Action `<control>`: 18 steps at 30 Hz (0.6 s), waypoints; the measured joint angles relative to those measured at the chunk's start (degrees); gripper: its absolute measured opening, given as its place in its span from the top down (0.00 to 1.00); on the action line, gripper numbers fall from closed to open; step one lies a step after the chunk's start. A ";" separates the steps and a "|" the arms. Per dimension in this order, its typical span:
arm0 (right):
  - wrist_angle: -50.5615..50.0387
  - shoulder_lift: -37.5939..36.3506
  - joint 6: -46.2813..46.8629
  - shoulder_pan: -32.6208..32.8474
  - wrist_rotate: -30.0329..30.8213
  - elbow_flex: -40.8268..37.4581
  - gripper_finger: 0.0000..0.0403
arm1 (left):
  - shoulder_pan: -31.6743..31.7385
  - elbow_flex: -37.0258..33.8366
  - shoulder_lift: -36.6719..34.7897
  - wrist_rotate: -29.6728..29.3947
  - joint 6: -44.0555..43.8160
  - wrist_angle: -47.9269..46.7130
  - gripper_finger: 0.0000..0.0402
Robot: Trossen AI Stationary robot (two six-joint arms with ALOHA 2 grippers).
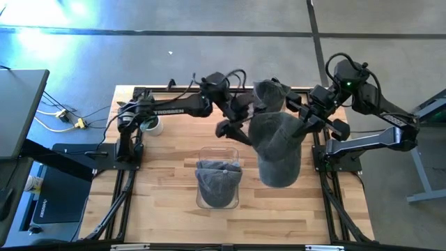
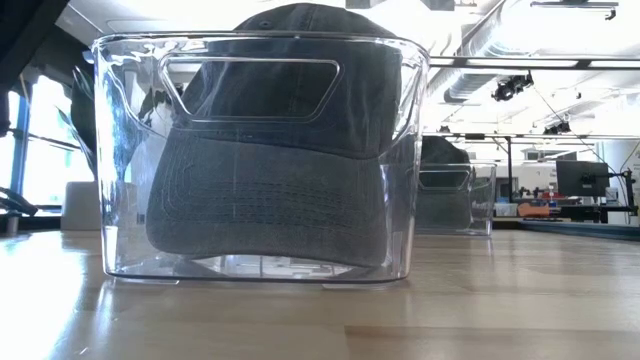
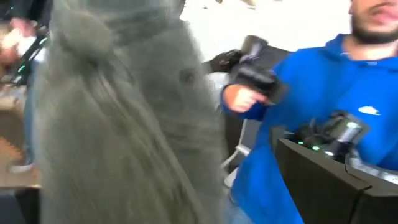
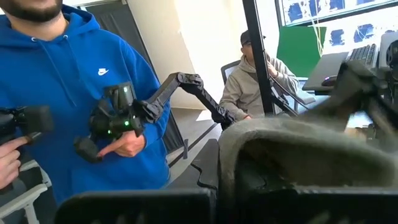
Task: Pick & Place hat
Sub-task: Put the black cap into the top transparent bin
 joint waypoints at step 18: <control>-2.53 -5.07 4.32 -0.01 3.67 -0.04 1.00 | 0.44 9.63 -0.87 11.22 -10.28 5.68 0.38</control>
